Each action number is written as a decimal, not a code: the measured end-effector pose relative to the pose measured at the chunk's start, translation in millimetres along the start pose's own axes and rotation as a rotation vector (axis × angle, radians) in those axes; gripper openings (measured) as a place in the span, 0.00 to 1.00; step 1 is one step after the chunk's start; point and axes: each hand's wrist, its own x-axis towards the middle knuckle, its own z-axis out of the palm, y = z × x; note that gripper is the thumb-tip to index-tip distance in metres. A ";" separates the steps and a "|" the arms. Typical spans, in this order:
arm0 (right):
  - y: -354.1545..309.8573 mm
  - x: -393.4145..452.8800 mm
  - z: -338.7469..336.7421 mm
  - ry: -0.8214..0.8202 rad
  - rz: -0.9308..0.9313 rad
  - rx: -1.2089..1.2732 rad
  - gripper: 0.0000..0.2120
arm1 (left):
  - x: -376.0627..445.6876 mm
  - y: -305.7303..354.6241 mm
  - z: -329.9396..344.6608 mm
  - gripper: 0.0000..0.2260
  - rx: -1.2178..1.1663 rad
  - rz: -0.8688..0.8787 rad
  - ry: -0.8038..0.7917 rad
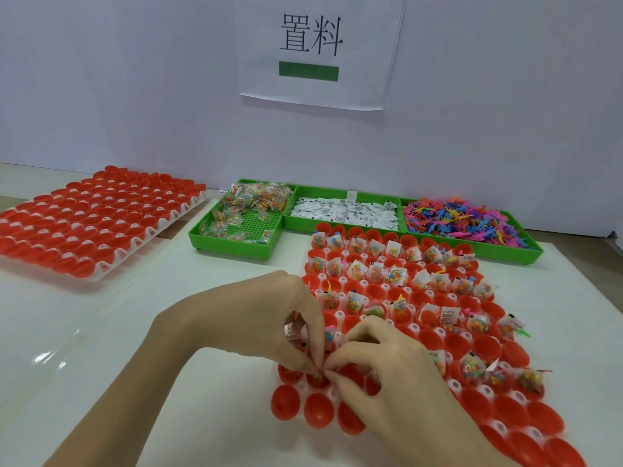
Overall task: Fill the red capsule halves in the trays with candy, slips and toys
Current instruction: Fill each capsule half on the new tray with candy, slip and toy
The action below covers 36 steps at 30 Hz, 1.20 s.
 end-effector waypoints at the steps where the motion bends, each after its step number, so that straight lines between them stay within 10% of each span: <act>1: 0.5 -0.4 -0.6 -0.003 -0.010 -0.010 0.04 | 0.5 0.6 -0.1 0.04 0.011 0.000 0.000; 14: 7.8 3.0 -32.8 0.292 0.008 0.256 0.16 | 5.1 -18.7 -11.0 0.04 0.033 0.072 0.071; 24: 34.3 13.8 -59.9 0.484 0.151 0.432 0.19 | 32.3 -100.4 -24.2 0.05 0.174 -0.281 1.035; 36: 53.0 12.2 -67.1 0.626 0.184 0.453 0.20 | 61.1 -134.5 -78.3 0.14 0.565 -0.677 0.703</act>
